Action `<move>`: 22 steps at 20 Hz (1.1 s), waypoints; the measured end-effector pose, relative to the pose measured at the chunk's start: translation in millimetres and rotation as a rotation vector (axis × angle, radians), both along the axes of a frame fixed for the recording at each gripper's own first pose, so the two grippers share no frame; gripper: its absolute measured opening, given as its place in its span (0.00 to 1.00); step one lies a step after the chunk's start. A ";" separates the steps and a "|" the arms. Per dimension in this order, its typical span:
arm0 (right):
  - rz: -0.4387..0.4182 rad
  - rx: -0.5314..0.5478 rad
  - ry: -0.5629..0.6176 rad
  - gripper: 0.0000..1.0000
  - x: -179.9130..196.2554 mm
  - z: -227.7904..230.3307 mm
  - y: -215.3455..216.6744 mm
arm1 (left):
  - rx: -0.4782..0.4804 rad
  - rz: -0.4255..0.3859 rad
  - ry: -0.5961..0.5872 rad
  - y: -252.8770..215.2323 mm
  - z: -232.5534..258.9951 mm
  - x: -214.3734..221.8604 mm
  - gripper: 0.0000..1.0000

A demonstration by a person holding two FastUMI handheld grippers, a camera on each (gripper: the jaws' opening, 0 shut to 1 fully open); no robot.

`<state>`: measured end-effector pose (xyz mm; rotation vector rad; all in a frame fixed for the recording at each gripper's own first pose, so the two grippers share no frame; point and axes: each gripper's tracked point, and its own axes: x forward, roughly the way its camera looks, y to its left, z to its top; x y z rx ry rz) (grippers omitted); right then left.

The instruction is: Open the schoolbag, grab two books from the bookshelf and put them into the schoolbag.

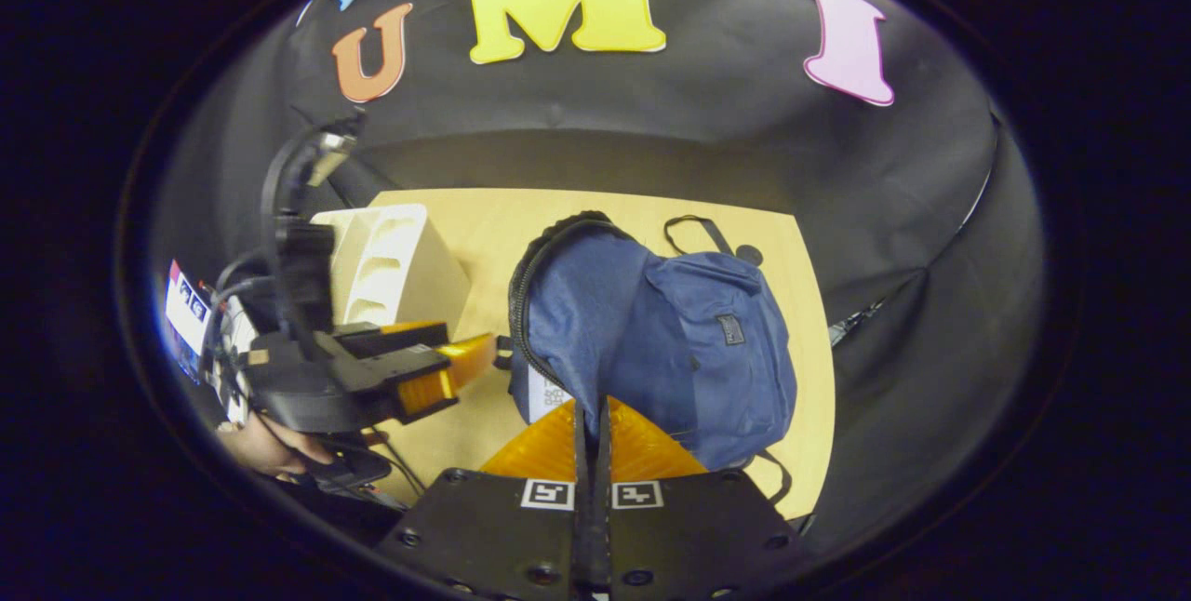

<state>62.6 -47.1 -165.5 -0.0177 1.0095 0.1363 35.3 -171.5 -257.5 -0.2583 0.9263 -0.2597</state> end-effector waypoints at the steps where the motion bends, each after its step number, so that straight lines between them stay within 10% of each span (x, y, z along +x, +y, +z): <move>1: -0.003 -0.009 -0.001 0.00 0.6 -1.4 1.6 | 0.018 0.015 -0.055 14.7 17.3 3.7 0.86; 8: 0.008 -0.014 -0.062 0.14 2.0 5.5 31.7 | 0.100 0.090 -0.344 80.6 101.9 9.5 0.86; 16: 0.004 -0.032 -0.348 0.93 13.8 75.2 63.0 | 0.158 0.190 -0.621 142.2 192.5 9.9 1.00; 22: -0.140 -0.012 -0.705 0.97 15.3 170.9 62.4 | 0.166 0.263 -0.775 177.1 256.5 -2.2 0.99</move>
